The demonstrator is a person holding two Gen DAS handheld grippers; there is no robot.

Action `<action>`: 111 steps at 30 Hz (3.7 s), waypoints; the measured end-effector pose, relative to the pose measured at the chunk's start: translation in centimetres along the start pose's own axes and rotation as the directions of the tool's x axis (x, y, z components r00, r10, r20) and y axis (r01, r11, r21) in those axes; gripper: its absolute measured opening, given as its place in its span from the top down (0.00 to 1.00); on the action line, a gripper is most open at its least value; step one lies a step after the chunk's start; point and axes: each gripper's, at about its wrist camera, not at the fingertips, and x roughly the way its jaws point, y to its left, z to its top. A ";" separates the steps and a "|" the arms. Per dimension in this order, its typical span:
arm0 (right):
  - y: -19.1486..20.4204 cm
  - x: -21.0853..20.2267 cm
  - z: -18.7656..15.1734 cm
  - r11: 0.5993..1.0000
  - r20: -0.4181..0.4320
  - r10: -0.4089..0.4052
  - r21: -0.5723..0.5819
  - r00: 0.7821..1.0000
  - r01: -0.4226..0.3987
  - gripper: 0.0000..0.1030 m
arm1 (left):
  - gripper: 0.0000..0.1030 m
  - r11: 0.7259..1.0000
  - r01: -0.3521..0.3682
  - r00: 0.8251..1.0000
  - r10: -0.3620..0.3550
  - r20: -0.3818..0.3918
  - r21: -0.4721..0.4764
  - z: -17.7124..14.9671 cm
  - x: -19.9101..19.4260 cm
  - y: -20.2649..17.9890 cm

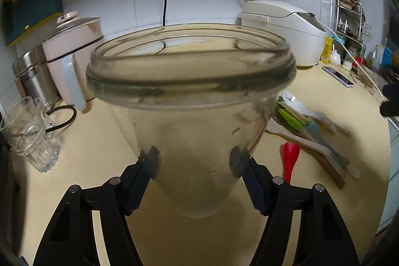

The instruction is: Organize utensils

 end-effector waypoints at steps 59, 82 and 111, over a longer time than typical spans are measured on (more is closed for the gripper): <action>-2.1 9.7 7.4 0.954 0.037 0.301 0.002 0.953 -0.301 0.59 | 0.30 0.998 0.062 0.997 -0.063 -0.038 -0.018 -0.2 1.2 0.7; -1.1 6.8 17.7 0.954 0.065 0.299 -0.048 0.952 -0.297 0.73 | 0.30 0.997 0.076 0.997 -0.077 -0.032 -0.030 -0.4 0.6 1.2; -3.9 2.3 22.6 0.949 0.110 0.305 -0.119 0.946 -0.292 0.39 | 0.30 0.999 0.024 1.000 -0.025 -0.010 -0.037 0.6 1.8 0.9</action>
